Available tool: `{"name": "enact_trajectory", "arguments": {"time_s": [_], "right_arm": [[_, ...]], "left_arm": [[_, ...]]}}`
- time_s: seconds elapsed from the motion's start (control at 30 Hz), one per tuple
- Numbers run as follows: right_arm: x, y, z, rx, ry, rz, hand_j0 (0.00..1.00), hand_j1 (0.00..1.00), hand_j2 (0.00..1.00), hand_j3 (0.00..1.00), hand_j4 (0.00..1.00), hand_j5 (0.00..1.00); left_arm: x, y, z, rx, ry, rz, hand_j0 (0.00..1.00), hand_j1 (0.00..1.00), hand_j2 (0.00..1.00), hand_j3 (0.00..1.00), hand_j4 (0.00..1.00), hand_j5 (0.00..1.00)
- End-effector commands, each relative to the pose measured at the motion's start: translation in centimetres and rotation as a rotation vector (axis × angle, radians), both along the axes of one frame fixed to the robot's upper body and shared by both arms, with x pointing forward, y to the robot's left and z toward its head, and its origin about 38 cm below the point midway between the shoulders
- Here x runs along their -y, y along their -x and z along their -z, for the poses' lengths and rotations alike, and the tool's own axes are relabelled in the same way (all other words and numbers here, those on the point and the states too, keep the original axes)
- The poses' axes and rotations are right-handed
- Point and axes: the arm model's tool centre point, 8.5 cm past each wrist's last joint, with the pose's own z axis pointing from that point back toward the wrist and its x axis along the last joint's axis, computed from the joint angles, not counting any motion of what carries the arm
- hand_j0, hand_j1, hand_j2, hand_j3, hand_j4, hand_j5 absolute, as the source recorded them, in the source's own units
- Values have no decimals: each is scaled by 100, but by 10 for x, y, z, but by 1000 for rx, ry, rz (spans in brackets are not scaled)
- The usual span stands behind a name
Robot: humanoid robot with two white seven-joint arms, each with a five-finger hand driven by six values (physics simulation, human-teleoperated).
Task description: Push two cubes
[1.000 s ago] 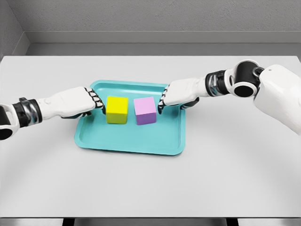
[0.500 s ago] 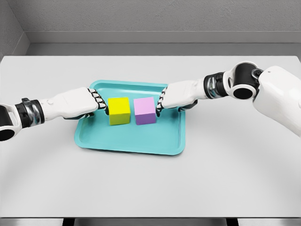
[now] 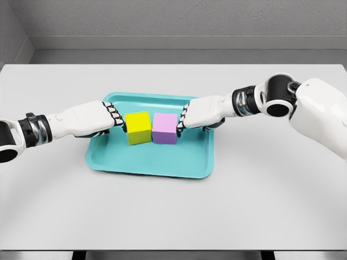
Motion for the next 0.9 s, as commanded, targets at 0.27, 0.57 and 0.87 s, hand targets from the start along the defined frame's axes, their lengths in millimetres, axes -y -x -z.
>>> {"name": "enact_trajectory", "arguments": {"time_s": [0.27, 0.57, 0.87], "right_arm": [[5, -5, 3, -5, 4, 24, 72, 72, 72, 72, 72, 72], [1, -18, 7, -18, 1, 62, 72, 72, 72, 72, 72, 72], [-6, -19, 5, -18, -7, 53, 72, 72, 72, 72, 72, 72]], "left_arm": [[-20, -7, 9, -33, -14, -58, 68, 68, 68, 68, 68, 68], [-24, -11, 2, -21, -13, -70, 68, 68, 68, 68, 68, 68], [-27, -13, -3, -10, -16, -74, 68, 68, 68, 68, 68, 68]]}}
